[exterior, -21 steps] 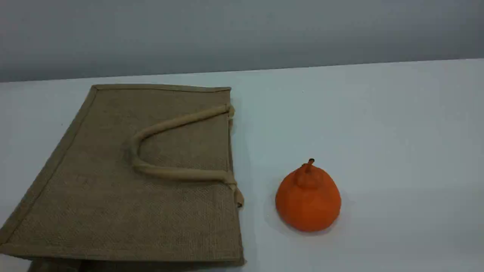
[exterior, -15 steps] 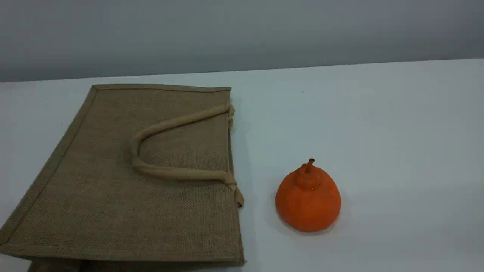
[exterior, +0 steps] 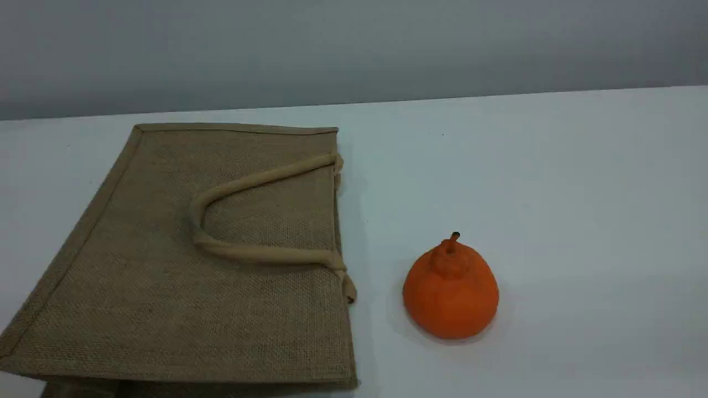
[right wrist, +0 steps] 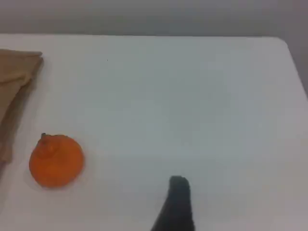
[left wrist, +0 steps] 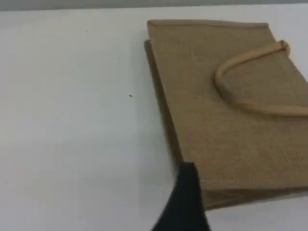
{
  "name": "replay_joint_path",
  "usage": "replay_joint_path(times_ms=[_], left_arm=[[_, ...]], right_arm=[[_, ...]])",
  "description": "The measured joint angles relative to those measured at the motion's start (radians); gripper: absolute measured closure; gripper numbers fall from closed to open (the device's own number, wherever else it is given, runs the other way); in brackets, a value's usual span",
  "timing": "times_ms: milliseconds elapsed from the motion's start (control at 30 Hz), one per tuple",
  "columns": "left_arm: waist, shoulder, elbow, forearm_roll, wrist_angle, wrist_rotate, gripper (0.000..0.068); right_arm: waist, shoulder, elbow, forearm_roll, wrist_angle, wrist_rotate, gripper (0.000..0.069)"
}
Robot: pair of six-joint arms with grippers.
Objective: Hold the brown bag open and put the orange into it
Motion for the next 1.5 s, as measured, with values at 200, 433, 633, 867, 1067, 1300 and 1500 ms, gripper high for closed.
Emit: replay_joint_path(times_ms=[200, 433, 633, 867, 1067, 1300, 1500], left_arm=[[0.000, 0.000, 0.000, 0.000, 0.000, 0.000, 0.0125], [0.000, 0.000, 0.000, 0.000, 0.000, 0.000, 0.0125], [0.000, 0.000, 0.000, 0.000, 0.000, 0.000, 0.0125], [0.000, 0.000, 0.000, 0.000, 0.000, 0.000, 0.0125], [0.000, 0.047, -0.034, -0.001, -0.061, 0.025, 0.0125], [0.000, 0.301, -0.094, -0.012, -0.195, -0.001, 0.0125], [0.000, 0.601, -0.146, -0.012, -0.327, -0.073, 0.0125]], right_arm=[[0.000, 0.000, 0.000, 0.000, 0.000, 0.000, 0.0127], [0.000, 0.000, 0.000, 0.000, 0.000, 0.000, 0.0127], [0.000, 0.000, 0.000, 0.000, 0.000, 0.000, 0.0127], [0.000, 0.000, 0.000, 0.021, -0.007, 0.000, 0.0127], [0.000, 0.009, -0.019, 0.055, -0.040, -0.003, 0.0127], [0.000, 0.248, -0.028, 0.172, -0.224, -0.063, 0.0127], [0.000, 0.528, -0.028, 0.275, -0.428, -0.094, 0.0127]])
